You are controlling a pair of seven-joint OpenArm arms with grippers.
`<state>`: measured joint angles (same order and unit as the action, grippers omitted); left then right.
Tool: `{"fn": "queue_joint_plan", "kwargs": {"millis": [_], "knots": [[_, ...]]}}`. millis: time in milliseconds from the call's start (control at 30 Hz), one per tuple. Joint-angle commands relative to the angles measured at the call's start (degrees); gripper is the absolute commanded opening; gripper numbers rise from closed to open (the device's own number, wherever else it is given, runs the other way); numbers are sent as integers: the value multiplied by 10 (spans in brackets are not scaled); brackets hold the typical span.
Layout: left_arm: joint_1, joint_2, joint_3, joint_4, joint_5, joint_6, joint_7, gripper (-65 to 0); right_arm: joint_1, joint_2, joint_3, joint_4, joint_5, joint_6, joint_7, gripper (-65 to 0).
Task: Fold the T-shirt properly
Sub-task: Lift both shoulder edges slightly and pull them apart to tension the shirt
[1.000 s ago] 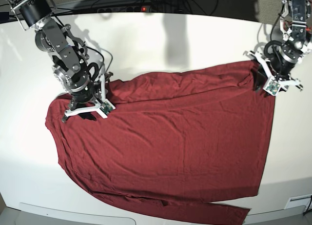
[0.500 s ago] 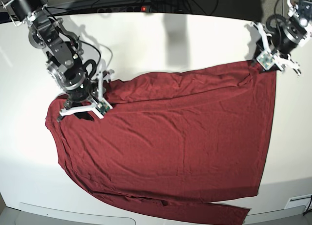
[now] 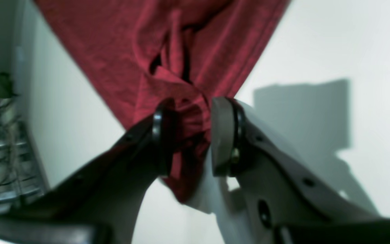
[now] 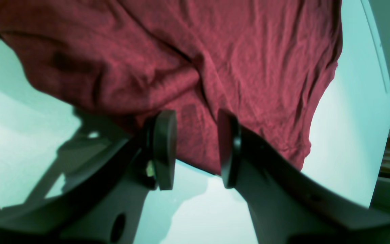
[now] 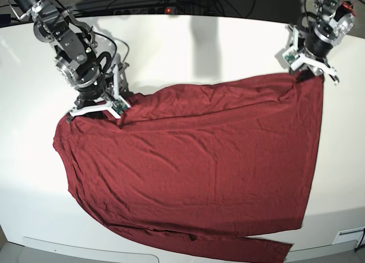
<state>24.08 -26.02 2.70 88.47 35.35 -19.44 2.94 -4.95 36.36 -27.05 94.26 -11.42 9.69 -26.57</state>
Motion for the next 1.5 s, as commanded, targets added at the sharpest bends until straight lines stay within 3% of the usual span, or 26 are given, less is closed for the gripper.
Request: {"fn": "queue_joint_plan", "kwargs": {"millis": [0,333,433,533,600,733,800,900,1033,1133,1267,1467], "knots": [[-4,-7,0,-9,14,-9,17,-469,6,8,4,10,-3,-8,6,-444],[-25,-7,2,-75,43,-10,13,-469,6,8,4,10,-3,-8,6,-444],[-25,-7,2,-75,43,-34,12,-471,6,8,4,10,-3,-7,5,-444],[-25,-7,2,-75,43,-56,12,-542,6,8,4,10,-3,-7,5,-444],[-25,-7,2,-75,40,-59,13,-551,6,8,4,10,-3,-7,5,-444],[-22,-7,2,-62,41,-64,38,-472,7,8,4,10,-3,-8,5,-444],[-16,-7,2,-35,41,-90,67,-436,7,8,4,10,-3,-7,5,-444],[5,-8,2,19,41,-113,83,-433,7,8,4,10,-3,-7,5,-444],[38,-21,2,66,48,-147,57,-433,7,8,4,10,-3,-8,3,-444],[43,-37,2,65,82,-149,49,-433,7,8,4,10,-3,-8,-3,-444],[30,-66,2,45,82,-149,42,-433,7,6,4,10,-3,-8,-6,-444],[-8,-66,19,-25,106,-149,14,-433,6,6,4,10,-3,-8,-23,-444]]}}
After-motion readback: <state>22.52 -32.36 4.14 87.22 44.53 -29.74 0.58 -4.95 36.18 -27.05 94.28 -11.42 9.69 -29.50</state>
